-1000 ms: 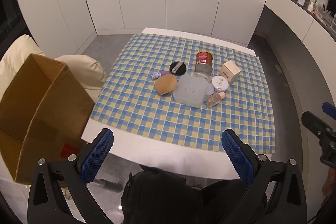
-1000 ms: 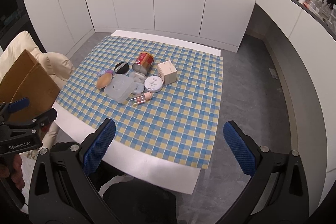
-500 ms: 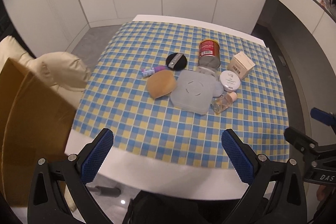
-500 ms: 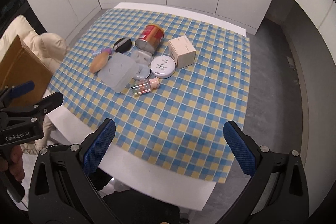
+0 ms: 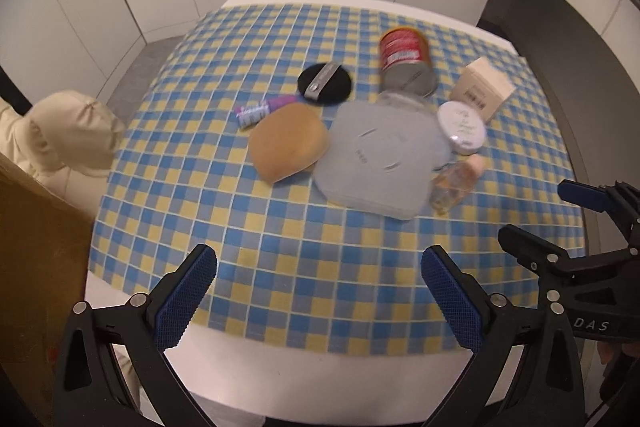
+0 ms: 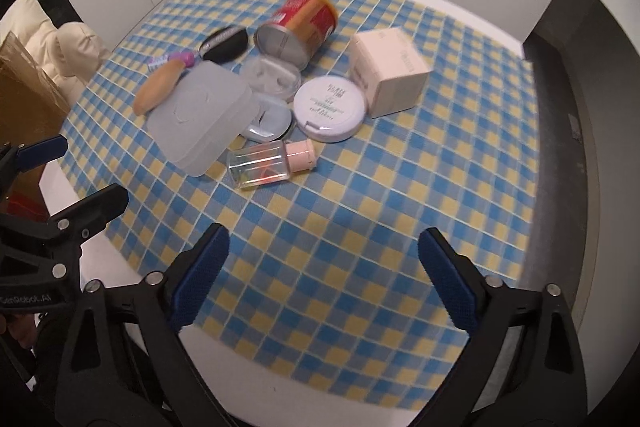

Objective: Organize objects
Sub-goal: 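Move both tools toward the cluster of items on the tablecloth, then grasp the clear pink-capped bottle with the right tool while the left tool grasps the frosted box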

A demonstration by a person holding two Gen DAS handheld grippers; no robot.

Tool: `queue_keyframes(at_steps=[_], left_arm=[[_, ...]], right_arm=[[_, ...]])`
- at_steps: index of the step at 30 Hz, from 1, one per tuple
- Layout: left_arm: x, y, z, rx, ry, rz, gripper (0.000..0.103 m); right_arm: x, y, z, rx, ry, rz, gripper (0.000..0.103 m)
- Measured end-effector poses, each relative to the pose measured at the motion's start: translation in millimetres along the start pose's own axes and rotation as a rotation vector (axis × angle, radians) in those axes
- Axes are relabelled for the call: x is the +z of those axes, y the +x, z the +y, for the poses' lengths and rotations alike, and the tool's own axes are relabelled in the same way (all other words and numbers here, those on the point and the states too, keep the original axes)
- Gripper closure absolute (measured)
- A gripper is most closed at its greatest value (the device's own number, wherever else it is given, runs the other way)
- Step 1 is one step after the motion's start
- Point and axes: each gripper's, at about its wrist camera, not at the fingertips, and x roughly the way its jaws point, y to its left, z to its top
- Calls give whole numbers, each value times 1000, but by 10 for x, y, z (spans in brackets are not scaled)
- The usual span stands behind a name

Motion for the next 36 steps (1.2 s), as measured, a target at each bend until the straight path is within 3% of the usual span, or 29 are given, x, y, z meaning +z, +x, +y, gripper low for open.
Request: queue_keyframes(at_steps=[6,11,16,19,24,33,36], left_arm=[[-35,239,214,-35,-68,56,4],[-10,308,212,-54,-37,51,3],[40,391,141,-73,-8,49,3],[81,420,61,-97,11,47,3],[185,481,-85,-118,19,16,3],[415,605,-204,-203,-46,14,3],[450,631,-284,-173,-45,18,3]], right_arm=[[101,286,153,27,-44,7,11],[193,452,271,42,-63,11,18],[260,507,297,49,-63,0,40],[287,492,287,60,-77,2,40],[277,423,99,10,-60,-5,40],[216,312,-226,-21,21,9,40],[202,300,-265,-20,26,10,40]])
